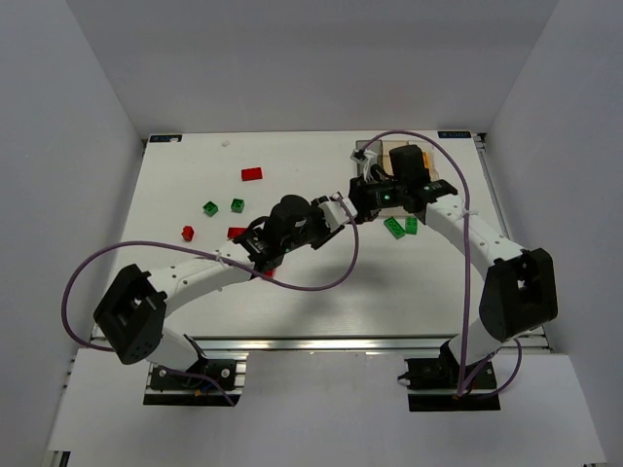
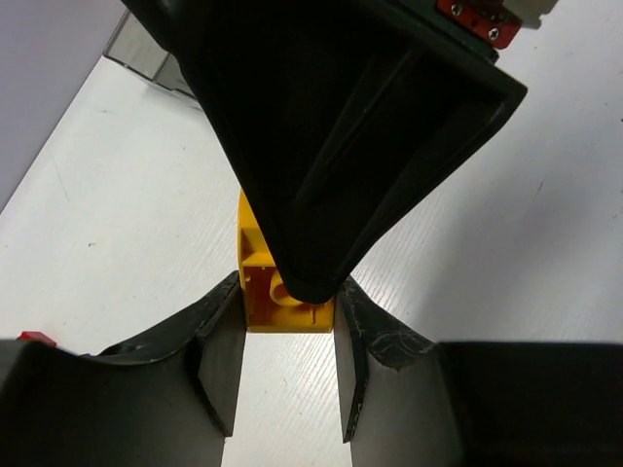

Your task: Sort the legos into containers by color

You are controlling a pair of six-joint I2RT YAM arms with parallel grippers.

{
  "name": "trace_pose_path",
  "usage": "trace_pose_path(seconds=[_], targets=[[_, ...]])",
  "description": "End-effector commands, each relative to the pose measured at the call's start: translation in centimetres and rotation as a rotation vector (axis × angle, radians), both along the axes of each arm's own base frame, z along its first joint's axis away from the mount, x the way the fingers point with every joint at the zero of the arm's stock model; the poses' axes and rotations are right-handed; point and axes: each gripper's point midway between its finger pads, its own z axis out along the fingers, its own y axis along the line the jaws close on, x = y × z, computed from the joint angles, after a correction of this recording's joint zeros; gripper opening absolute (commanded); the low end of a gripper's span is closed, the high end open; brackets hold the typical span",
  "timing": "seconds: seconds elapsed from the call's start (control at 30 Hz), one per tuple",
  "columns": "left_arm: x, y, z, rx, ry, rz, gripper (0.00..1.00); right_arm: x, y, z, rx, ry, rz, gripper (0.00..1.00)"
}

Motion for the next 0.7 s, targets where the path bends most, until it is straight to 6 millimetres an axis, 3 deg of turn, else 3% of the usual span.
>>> trace_pose_path(seconds=[0.0,0.07,0.17,0.3,0.5,0.67], targets=[[-0.1,-1.2,2.3,-0.066,-0.005,-0.014,0.16,-0.1,0.4,0.4,0.028,-0.038,0.043,0.04],[-0.1,-1.1,2.3,-0.076,0.001,-0.004,0.42,-0.1,0.4,0.6,0.032,-0.036,0.044,0.00],[-0.1,-0.7,2.8,-0.113,0.012,0.034,0.73,0.5,0.0,1.4,0.032,-0.059,0.031,0.00],[0.5,0.7,4.4,-0.176,-0.007,0.114,0.98,2.1,-1.0,2.7,0.028,-0.091,-0.010,0.00],[0.2,3.7,5.2,-0.180,0.000,0.215,0.98,7.1,-4.4,3.8,-0.050,-0.163,-0.153,0.00],[-0.3,7.1,4.6,-0.186,0.031,0.343,0.98,13.7,-10.2,3.7,-0.206,-0.278,-0.378,0.00]])
